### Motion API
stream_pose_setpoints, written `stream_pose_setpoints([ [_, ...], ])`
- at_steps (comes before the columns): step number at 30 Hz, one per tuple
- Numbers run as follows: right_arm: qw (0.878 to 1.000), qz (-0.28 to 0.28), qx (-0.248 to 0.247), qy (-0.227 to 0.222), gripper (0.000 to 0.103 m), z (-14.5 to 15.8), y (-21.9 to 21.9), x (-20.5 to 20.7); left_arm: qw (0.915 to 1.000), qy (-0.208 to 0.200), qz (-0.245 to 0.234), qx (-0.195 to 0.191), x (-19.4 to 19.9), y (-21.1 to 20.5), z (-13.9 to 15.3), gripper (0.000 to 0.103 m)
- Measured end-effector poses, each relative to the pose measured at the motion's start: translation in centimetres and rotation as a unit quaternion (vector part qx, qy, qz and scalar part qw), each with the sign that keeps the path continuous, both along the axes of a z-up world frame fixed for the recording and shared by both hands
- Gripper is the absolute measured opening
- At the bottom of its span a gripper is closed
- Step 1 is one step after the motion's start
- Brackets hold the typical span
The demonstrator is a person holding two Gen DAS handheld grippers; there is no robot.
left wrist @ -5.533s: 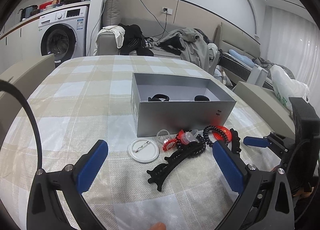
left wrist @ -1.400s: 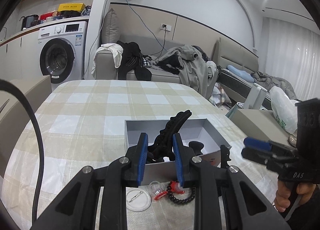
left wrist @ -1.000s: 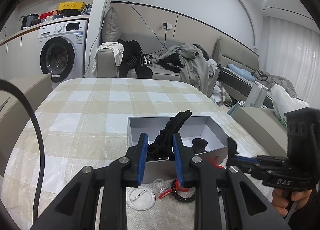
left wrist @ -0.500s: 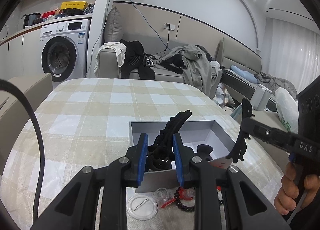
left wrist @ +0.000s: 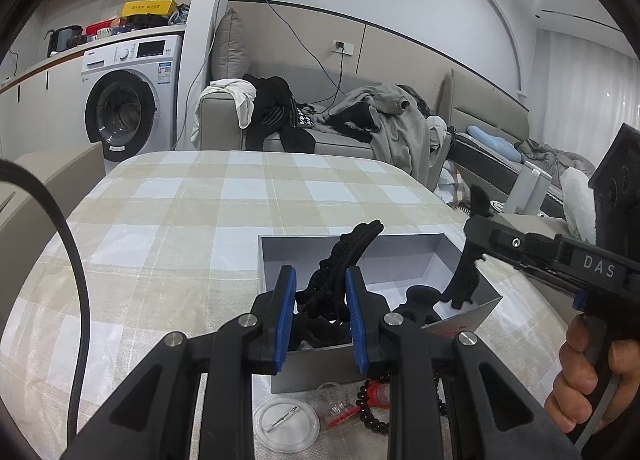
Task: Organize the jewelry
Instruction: 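Lift both held black clips and carry them over the gray box, then open both tools to release the black clips inside the gray box, then withdraw both tools and move the right tool toward the black beaded bracelet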
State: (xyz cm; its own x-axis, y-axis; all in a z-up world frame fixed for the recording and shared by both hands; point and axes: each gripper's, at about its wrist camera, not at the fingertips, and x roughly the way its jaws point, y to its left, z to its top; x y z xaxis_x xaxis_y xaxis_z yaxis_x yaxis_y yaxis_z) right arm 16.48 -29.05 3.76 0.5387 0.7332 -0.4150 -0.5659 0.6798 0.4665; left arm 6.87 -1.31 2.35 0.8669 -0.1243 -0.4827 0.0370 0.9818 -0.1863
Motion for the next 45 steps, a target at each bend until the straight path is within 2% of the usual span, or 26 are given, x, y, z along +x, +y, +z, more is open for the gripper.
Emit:
stream_pose_setpoints([
  [2, 1.000, 0.015, -0.003, 0.014, 0.021, -0.3, 0.2, 0.2, 1.0000, 0.002, -0.002, -0.003, 0.1, 0.0, 0.0, 0.019],
  [6, 1.000, 0.014, -0.019, -0.003, 0.029, -0.4, 0.2, -0.4, 1.0000, 0.000, -0.003, 0.003, 0.0, -0.1, 0.2, 0.020],
  [10, 1.000, 0.019, -0.019, -0.007, 0.032, -0.4, -0.5, -0.9, 1.0000, 0.000, -0.005, 0.007, -0.1, -0.2, 0.3, 0.024],
  [11, 1.000, 0.018, -0.019, -0.008, 0.033, -0.5, -0.7, -0.9, 1.0000, 0.002, -0.004, 0.005, -0.1, -0.2, 0.3, 0.027],
  [13, 1.000, 0.023, -0.017, -0.008, 0.037, -0.4, -0.9, -1.1, 1.0000, 0.005, -0.006, -0.005, -0.2, -0.1, 0.3, 0.045],
  [14, 0.999, 0.026, -0.017, -0.009, 0.037, -0.3, -0.9, -1.1, 0.9999, 0.007, -0.007, -0.009, -0.2, 0.1, 0.3, 0.048],
  [15, 0.999, 0.029, -0.019, -0.011, 0.037, -0.2, -0.9, -1.1, 0.9998, 0.009, -0.008, -0.012, -0.2, 0.1, 0.3, 0.057],
  [16, 0.999, 0.028, -0.020, -0.013, 0.038, -0.2, -0.9, -1.1, 0.9998, 0.011, -0.008, -0.014, -0.3, 0.1, 0.3, 0.061],
  [18, 0.999, 0.029, -0.017, -0.013, 0.040, -0.1, -1.2, -1.1, 0.9997, 0.014, -0.007, -0.019, -0.6, 0.3, 0.4, 0.063],
  [20, 0.999, 0.032, -0.014, -0.013, 0.042, 0.0, -1.5, -1.1, 0.9996, 0.019, -0.007, -0.018, -0.8, 0.3, 0.4, 0.073],
  [21, 0.999, 0.033, -0.014, -0.015, 0.042, 0.1, -1.7, -1.2, 0.9996, 0.020, -0.007, -0.016, -1.1, 0.3, 0.4, 0.082],
  [22, 0.999, 0.033, -0.015, -0.017, 0.044, 0.1, -1.8, -1.3, 0.9997, 0.018, -0.006, -0.014, -1.4, 0.3, 0.5, 0.084],
  [25, 0.999, 0.030, -0.012, -0.018, 0.052, 0.1, -2.7, -1.5, 0.9999, 0.013, -0.001, -0.008, -2.1, 0.5, 0.5, 0.087],
  [30, 0.999, 0.029, -0.018, -0.017, 0.052, -0.2, -3.4, -1.8, 0.9999, 0.001, 0.011, -0.011, -3.1, 1.0, 0.6, 0.098],
  [34, 0.999, 0.038, -0.013, -0.014, 0.052, -0.2, -3.3, -2.1, 0.9998, 0.003, 0.010, -0.014, -3.1, 1.1, 0.3, 0.098],
  [39, 0.996, 0.087, 0.011, -0.012, 0.052, 0.6, -1.4, -3.1, 0.9999, 0.007, 0.005, -0.009, -2.9, 0.9, -0.1, 0.098],
  [45, 0.990, 0.138, 0.013, 0.028, 0.052, -0.3, 1.9, -2.1, 0.9999, 0.009, 0.008, -0.003, -3.5, 1.0, -0.4, 0.098],
])
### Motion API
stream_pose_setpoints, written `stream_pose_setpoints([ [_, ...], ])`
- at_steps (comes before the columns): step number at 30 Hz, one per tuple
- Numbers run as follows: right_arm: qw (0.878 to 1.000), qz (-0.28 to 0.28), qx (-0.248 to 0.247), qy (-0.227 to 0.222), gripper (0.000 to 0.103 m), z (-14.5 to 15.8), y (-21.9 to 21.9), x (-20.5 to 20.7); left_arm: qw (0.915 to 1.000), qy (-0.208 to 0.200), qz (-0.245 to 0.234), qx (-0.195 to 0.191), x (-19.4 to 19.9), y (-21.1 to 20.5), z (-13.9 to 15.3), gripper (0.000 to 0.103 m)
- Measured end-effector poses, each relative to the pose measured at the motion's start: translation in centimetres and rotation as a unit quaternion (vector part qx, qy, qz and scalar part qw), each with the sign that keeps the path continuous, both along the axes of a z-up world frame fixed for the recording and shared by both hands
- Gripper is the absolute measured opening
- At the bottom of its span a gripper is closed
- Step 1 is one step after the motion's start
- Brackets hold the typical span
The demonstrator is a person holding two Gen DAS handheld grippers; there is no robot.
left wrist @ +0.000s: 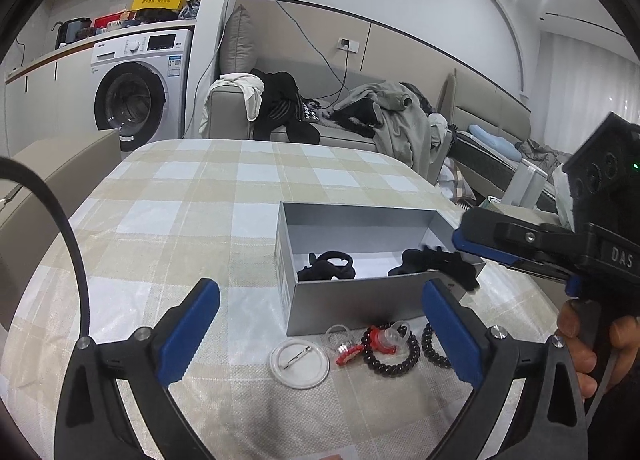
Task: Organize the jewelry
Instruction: 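Withdraw both tools and move the right tool toward the black beaded bracelet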
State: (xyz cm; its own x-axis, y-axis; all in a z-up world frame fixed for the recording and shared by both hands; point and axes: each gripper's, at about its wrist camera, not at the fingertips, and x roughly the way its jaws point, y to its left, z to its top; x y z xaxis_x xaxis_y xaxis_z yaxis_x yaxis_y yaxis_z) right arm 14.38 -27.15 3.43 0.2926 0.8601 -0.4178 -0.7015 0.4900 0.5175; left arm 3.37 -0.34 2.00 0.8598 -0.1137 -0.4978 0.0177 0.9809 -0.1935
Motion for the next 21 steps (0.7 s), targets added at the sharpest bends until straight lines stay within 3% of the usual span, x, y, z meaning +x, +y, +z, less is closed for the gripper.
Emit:
stream_pose_setpoints([
  [12, 0.999, -0.047, 0.003, 0.001, 0.054, -0.3, -4.9, 0.0, 0.9996, 0.008, -0.007, 0.025, -0.5, -0.9, -0.9, 0.099],
  [16, 0.997, -0.072, -0.016, -0.010, 0.073, -0.5, -6.2, -0.5, 0.9989, 0.006, -0.016, 0.044, -0.7, -1.5, -1.1, 0.099],
  [21, 0.994, -0.080, -0.072, -0.027, 0.087, -1.3, -6.2, -1.2, 0.9980, 0.010, -0.021, 0.059, -0.8, -1.8, -1.4, 0.099],
])
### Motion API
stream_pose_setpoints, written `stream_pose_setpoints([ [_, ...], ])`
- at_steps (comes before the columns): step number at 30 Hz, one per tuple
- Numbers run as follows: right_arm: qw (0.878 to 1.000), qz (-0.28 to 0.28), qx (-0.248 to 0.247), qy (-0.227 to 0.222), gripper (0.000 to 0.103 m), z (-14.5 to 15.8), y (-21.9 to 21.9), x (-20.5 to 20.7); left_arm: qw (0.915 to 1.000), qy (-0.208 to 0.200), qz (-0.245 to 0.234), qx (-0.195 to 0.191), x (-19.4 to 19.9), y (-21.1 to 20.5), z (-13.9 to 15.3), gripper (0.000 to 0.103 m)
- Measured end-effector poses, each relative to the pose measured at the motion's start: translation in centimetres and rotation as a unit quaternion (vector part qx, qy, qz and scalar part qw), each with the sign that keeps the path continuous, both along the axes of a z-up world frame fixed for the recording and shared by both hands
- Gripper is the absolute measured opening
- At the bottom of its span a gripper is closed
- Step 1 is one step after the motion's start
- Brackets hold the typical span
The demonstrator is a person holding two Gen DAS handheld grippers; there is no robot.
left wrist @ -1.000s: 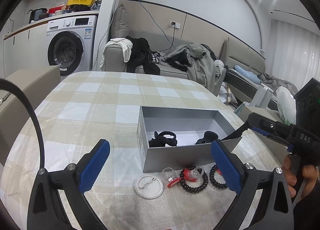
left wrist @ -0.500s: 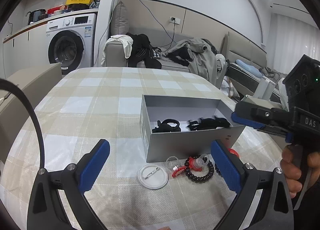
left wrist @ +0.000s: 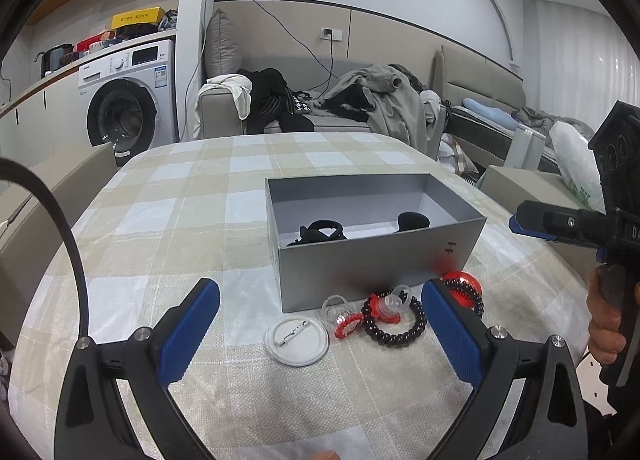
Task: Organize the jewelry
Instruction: 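Withdraw both tools and move the right tool toward the black beaded bracelet, then close the right tool on the black beaded bracelet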
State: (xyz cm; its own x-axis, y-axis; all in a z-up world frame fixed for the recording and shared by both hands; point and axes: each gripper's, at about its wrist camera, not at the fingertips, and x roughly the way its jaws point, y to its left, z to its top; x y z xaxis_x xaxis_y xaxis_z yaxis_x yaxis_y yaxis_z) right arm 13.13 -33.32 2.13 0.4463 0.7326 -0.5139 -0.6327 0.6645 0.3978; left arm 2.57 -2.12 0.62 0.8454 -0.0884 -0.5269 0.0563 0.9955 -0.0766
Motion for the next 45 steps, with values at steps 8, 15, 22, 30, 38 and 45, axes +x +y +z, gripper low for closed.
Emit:
stream_pose_setpoints([
  [8, 0.996, 0.002, -0.090, -0.019, 0.085, -2.1, 1.6, -1.0, 0.9998, 0.018, 0.005, -0.003, -0.2, 0.6, -0.6, 0.099],
  [15, 0.991, 0.039, -0.130, -0.016, 0.044, -3.1, 3.1, -2.1, 0.9991, 0.034, 0.009, -0.024, 0.1, 1.1, -0.7, 0.099],
  [22, 0.990, 0.054, -0.132, 0.017, 0.039, -4.4, 2.8, -3.0, 0.9993, 0.034, 0.005, -0.018, 0.0, 0.7, -0.7, 0.099],
  [30, 0.990, 0.040, -0.132, 0.019, 0.040, -4.7, 3.5, -2.5, 0.9993, 0.033, 0.003, -0.017, 0.0, 0.7, -0.8, 0.099],
  [38, 0.987, 0.015, -0.158, 0.000, 0.031, -4.6, 4.9, -2.2, 0.9993, 0.035, 0.001, -0.015, 0.0, 0.6, -0.8, 0.099],
  [45, 0.988, 0.014, -0.151, 0.002, 0.008, -4.3, 4.2, -2.3, 0.9993, 0.034, 0.001, -0.015, 0.1, 0.6, -0.8, 0.099],
])
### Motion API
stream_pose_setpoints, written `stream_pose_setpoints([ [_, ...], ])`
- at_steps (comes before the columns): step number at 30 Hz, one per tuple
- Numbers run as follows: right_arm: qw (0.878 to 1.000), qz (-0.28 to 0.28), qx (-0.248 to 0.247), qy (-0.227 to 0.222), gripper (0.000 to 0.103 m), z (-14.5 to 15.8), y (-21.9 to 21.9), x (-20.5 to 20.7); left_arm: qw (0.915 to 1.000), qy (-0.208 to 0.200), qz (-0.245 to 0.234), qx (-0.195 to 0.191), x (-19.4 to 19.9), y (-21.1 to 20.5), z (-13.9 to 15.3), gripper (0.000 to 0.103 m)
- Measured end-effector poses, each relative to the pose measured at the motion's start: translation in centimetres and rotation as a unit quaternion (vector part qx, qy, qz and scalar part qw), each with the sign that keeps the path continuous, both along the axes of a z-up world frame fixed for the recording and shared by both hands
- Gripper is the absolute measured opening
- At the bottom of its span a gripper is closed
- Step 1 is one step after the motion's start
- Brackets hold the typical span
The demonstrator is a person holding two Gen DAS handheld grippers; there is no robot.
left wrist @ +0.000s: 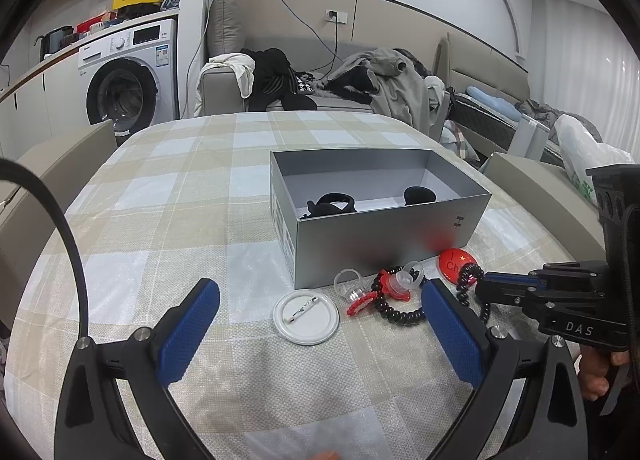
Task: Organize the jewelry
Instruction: 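Close the right tool on the black beaded bracelet, then lift the bracelet with the right tool while the left tool approaches the white round case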
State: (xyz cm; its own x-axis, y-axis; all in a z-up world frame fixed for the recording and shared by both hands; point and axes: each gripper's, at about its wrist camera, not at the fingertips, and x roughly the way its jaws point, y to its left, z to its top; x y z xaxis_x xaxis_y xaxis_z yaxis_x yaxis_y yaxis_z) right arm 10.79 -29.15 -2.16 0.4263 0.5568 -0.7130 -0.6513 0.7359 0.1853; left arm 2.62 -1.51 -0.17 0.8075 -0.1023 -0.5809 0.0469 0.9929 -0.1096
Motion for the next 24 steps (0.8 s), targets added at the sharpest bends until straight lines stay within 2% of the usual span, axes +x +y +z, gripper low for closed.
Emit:
stream_pose_setpoints([
  [9, 0.999, 0.005, 0.033, -0.018, 0.008, 0.7, -0.7, -0.6, 1.0000, 0.009, -0.001, -0.003, 0.1, 0.0, -0.1, 0.099],
  [12, 0.999, 0.004, 0.047, -0.026, 0.008, 1.0, -1.0, -0.8, 0.9997, 0.020, -0.016, -0.003, 0.0, -0.6, 0.0, 0.099],
  [17, 0.998, -0.001, 0.064, -0.028, 0.009, 1.4, -1.5, -0.7, 0.9984, 0.052, -0.021, 0.002, 0.3, -1.1, -0.4, 0.099],
  [24, 0.997, -0.001, 0.072, -0.029, 0.009, 1.6, -1.8, -1.0, 0.9959, 0.090, 0.005, 0.009, 1.0, -0.4, -1.3, 0.097],
])
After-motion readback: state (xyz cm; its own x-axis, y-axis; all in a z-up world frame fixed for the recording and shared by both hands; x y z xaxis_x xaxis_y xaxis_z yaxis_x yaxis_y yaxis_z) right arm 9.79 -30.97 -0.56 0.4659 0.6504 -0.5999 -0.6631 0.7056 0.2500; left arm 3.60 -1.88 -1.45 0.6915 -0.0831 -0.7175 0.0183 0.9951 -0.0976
